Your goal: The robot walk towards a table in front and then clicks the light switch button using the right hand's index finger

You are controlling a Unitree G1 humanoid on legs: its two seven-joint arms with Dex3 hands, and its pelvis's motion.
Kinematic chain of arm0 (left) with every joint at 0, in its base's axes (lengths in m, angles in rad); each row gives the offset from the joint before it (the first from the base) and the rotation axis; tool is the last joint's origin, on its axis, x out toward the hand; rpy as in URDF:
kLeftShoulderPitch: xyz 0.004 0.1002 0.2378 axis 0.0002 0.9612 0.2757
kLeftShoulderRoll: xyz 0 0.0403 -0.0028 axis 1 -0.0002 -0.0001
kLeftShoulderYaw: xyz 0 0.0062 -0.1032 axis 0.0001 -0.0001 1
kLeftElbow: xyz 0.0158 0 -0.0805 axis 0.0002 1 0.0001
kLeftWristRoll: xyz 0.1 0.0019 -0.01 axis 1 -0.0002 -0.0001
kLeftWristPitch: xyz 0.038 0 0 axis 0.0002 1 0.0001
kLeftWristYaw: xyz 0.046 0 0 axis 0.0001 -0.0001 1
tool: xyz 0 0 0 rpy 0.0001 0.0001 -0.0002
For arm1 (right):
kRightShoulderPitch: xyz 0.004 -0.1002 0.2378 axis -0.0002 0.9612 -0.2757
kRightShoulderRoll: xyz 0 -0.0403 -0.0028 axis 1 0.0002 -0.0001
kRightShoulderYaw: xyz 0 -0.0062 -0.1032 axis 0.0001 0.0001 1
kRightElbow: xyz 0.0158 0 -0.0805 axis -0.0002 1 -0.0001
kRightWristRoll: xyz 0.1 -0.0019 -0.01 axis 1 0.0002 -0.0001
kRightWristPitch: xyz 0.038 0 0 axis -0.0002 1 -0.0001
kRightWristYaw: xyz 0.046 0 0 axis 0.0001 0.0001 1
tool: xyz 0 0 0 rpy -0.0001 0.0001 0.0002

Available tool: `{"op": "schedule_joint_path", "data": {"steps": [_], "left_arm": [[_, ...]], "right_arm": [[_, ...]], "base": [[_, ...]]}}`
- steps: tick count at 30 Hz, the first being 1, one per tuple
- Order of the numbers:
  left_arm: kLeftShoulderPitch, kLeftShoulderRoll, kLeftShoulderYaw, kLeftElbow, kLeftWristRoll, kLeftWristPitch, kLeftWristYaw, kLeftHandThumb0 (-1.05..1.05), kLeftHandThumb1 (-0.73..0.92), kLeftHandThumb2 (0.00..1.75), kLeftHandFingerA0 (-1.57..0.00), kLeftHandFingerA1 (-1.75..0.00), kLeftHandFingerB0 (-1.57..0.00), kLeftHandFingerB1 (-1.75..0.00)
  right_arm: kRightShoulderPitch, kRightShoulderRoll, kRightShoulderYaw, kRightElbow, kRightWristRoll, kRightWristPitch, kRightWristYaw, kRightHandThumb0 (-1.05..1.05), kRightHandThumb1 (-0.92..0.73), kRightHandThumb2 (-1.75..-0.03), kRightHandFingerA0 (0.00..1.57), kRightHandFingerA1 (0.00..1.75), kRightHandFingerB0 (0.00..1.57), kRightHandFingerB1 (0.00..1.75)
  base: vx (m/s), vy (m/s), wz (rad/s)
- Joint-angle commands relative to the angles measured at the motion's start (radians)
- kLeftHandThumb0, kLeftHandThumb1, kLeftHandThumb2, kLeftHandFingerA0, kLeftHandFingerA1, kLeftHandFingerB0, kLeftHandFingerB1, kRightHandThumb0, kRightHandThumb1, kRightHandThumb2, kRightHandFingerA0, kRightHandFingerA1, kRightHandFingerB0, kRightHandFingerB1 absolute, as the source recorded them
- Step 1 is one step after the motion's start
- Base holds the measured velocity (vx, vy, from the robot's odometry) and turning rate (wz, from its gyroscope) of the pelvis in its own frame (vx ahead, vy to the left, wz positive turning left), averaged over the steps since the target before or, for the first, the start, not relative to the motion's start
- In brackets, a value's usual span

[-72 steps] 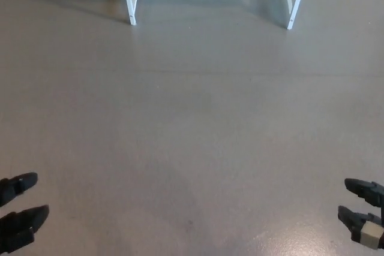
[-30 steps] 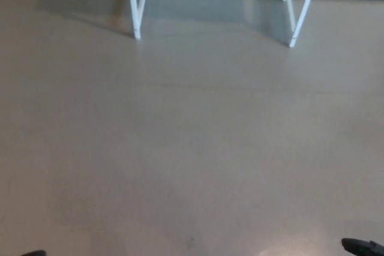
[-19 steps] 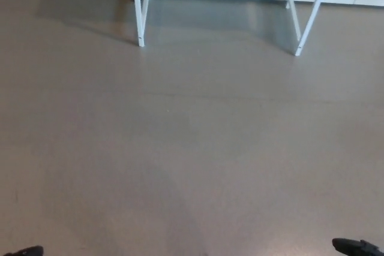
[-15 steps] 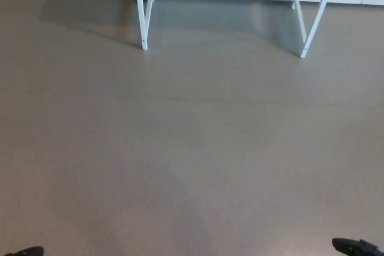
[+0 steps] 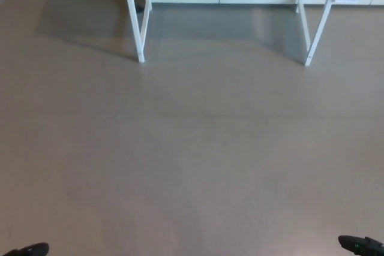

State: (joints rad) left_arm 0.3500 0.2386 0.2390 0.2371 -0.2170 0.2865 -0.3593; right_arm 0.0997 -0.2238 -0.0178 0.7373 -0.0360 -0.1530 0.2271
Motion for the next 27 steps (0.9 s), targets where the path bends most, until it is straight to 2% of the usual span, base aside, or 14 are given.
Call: {"op": "schedule_joint_path", "data": {"steps": [1,8,9,11,12,22,23,24,27], "left_arm": [[0.001,0.021,-0.014,-0.011,0.026,-0.001,0.016,-0.14,0.69,0.6,-0.43,-0.42,-0.34,-0.37],[0.003,0.031,-0.055,0.007,0.063,-0.054,0.026,-0.17,0.66,0.59,-0.42,-0.42,-0.33,-0.37],[0.004,0.036,-0.068,0.008,0.081,-0.063,0.033,-0.19,0.63,0.58,-0.37,-0.41,-0.33,-0.37],[0.006,0.044,-0.085,0.008,0.1,-0.073,0.043,-0.2,0.62,0.58,-0.36,-0.4,-0.33,-0.36],[0.009,0.048,-0.093,0.005,0.111,-0.079,0.049,-0.22,0.61,0.57,-0.38,-0.4,-0.34,-0.36],[0.019,0.048,-0.12,0.005,0.132,-0.098,0.068,-0.24,0.59,0.57,-0.42,-0.41,-0.35,-0.37],[0.02,0.05,-0.124,0.002,0.133,-0.1,0.065,-0.24,0.58,0.57,-0.42,-0.42,-0.35,-0.37],[0.017,0.05,-0.126,0.01,0.134,-0.107,0.063,-0.25,0.58,0.57,-0.42,-0.42,-0.35,-0.37],[0.011,0.054,-0.127,0.029,0.134,-0.125,0.056,-0.25,0.58,0.57,-0.43,-0.42,-0.36,-0.37]], "right_arm": [[-0.008,-0.01,0.002,0.002,-0.006,-0.02,-0.001,-0.3,-0.76,-0.62,0.47,0.48,0.28,0.36],[-0.006,-0.011,0.007,-0.005,-0.007,-0.016,-0.003,-0.3,-0.76,-0.63,0.47,0.48,0.27,0.36],[-0.005,-0.012,0.007,-0.007,-0.005,-0.015,0.003,-0.25,-0.55,-0.98,0.38,0.62,0.15,0.5],[-0.003,-0.01,0.004,-0.012,0.001,-0.012,0.007,-0.24,-0.56,-0.98,0.38,0.61,0.15,0.5],[-0.004,-0.008,0.003,-0.009,0.002,-0.01,0.003,-0.28,-0.77,-0.63,0.47,0.48,0.28,0.36],[-0.006,-0.02,0.019,-0.006,-0.018,-0.005,-0.006,-0.3,-0.77,-0.63,0.46,0.46,0.27,0.35],[-0.007,-0.02,0.018,-0.006,-0.013,-0.005,0.002,-0.25,-0.56,-0.98,0.38,0.61,0.14,0.5],[-0.006,-0.02,0.019,-0.01,-0.014,-0.002,-0.002,-0.29,-0.77,-0.63,0.46,0.47,0.27,0.35],[-0.01,-0.014,0.012,-0.002,-0.003,-0.001,-0.001,-0.28,-0.77,-0.63,0.47,0.47,0.27,0.35]], "base": [[0.34,0.319,0.01],[0.29,0.211,-0.13],[0.29,0.079,0.14],[0.3,0.039,0.14],[0.35,-0.042,0.18],[0.4,-0.121,0.17],[0.37,-0.096,-0.02],[0.36,-0.058,-0.05],[0.37,0.028,-0.18]]}}
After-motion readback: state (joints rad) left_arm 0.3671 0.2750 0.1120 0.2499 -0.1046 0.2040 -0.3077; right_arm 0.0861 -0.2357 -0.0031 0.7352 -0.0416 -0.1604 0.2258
